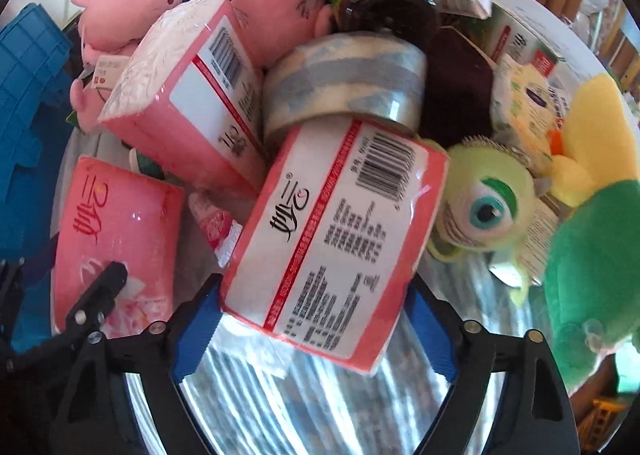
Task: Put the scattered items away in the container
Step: 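Grasp a pink tissue pack with the left tool while the right tool grasps a white-red tissue pack, then lift the pink pack with the left tool while the right tool lifts the white-red pack toward the crate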
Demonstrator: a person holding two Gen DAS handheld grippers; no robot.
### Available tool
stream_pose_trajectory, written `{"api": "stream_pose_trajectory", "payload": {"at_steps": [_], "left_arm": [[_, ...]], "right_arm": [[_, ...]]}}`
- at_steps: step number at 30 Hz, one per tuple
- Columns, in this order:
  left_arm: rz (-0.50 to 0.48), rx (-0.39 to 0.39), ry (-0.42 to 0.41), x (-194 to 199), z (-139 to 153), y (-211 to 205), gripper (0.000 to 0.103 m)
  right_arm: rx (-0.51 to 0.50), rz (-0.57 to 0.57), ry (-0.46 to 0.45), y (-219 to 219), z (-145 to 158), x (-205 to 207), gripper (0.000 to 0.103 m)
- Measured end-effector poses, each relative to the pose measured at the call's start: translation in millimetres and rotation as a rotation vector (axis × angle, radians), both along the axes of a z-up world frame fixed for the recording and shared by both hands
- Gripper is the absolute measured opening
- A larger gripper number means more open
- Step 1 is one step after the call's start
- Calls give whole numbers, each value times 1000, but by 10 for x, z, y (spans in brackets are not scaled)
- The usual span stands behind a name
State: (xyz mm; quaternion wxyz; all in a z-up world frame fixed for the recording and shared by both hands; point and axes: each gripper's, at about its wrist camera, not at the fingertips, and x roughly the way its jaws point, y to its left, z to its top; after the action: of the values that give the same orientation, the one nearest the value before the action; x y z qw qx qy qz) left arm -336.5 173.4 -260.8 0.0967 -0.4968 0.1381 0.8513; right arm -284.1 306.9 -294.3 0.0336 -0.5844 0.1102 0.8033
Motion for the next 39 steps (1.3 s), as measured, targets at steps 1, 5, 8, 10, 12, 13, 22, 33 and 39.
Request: {"api": "stream_pose_trajectory", "payload": {"at_steps": [1,5,8,10,12,13,22,33,39], "left_arm": [[6,17,-11,2,-1,-26,64],[45,85,-52,-51,-23,-85,65],[75,132,-94,-138,-64,-85,70],[84,141,-111,-181,-86,-48,73],[82,123,-104,-193,-104,7,74],[81,114,-101,-191,-112,24,76],[48,64,-80,-137,-113,180,78],[-25,160,-72,65,157,102,52],[-72,201,-129,96,58,234,79]], "right_arm": [[2,4,-5,30,8,56,80],[11,4,-25,122,8,187,78],[-6,-3,-16,99,31,163,80],[-26,-17,-8,95,38,122,83],[-35,-28,-8,95,27,66,85],[-40,-34,-11,97,16,33,86],[-44,-83,-45,155,-189,-236,85],[-16,-25,-15,50,-84,182,80],[-35,-68,-56,158,-233,368,82]]}}
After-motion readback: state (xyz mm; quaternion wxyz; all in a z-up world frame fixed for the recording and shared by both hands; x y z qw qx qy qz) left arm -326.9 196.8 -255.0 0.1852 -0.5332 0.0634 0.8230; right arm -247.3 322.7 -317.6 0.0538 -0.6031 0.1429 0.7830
